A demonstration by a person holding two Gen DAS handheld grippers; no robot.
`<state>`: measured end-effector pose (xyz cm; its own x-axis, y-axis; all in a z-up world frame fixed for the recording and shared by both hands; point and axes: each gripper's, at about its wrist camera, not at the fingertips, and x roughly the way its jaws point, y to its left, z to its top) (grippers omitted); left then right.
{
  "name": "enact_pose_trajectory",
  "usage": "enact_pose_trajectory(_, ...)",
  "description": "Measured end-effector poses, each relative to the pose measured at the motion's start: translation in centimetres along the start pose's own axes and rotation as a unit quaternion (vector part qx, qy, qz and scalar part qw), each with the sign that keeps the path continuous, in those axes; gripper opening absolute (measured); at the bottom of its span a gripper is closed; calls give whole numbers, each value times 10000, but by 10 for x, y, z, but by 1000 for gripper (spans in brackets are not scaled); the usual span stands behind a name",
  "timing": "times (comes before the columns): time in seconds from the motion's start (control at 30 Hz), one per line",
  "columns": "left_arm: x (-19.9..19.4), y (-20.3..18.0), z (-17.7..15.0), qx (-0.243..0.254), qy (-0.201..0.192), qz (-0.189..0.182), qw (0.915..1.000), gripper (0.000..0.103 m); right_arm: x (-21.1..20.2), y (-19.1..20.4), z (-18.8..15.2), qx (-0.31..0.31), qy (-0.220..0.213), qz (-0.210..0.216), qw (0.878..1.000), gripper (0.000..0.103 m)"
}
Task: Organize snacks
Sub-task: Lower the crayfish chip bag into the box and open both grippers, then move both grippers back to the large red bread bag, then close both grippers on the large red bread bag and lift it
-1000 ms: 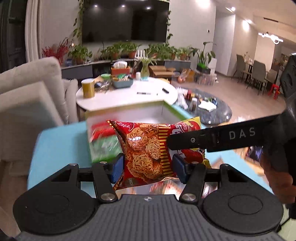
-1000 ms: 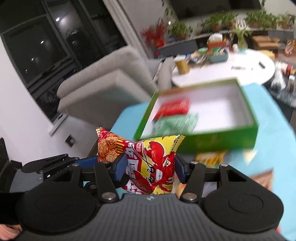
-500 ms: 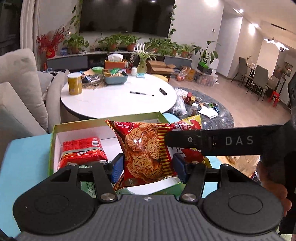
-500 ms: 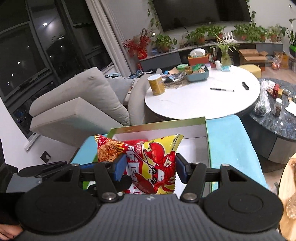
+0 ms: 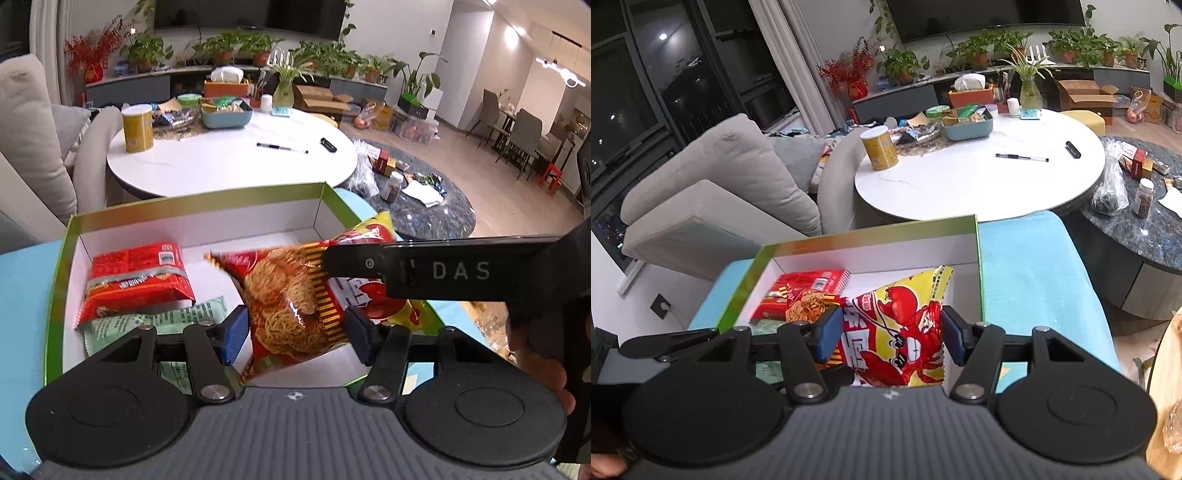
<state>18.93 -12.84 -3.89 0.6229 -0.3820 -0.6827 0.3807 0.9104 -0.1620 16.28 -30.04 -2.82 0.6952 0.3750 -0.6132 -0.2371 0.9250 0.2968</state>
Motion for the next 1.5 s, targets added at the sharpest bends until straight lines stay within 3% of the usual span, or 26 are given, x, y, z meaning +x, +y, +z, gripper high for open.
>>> enact_pose_trajectory(0.23,-6,-2,-3,117,14,52,9999,55,2,-9,-2,170,-2,-160,9997,58)
enact_pose_trajectory(0.63,-45,-7,-15,116,-199,156,9996,70,-33,-16,-13,215,-81,-221,9995,60)
enact_pose_trajectory(0.77,-62,-15,-30,146,-225,69,9996,74,-56,-18,-33,265,97,-72,9996,68)
enact_pose_trajectory(0.9,-74,-24,-43,239,-188,41,9995,74,-74,-22,-56,428,400,38,9983,68)
enact_pose_trajectory(1.17,-102,-49,-85,350,73,-223,9991,75,-106,-22,-99,309,658,-203,9971,75)
enact_pose_trajectory(1.5,-117,-77,-134,446,467,-543,9964,79,-117,-25,-141,627,1006,-81,9929,81)
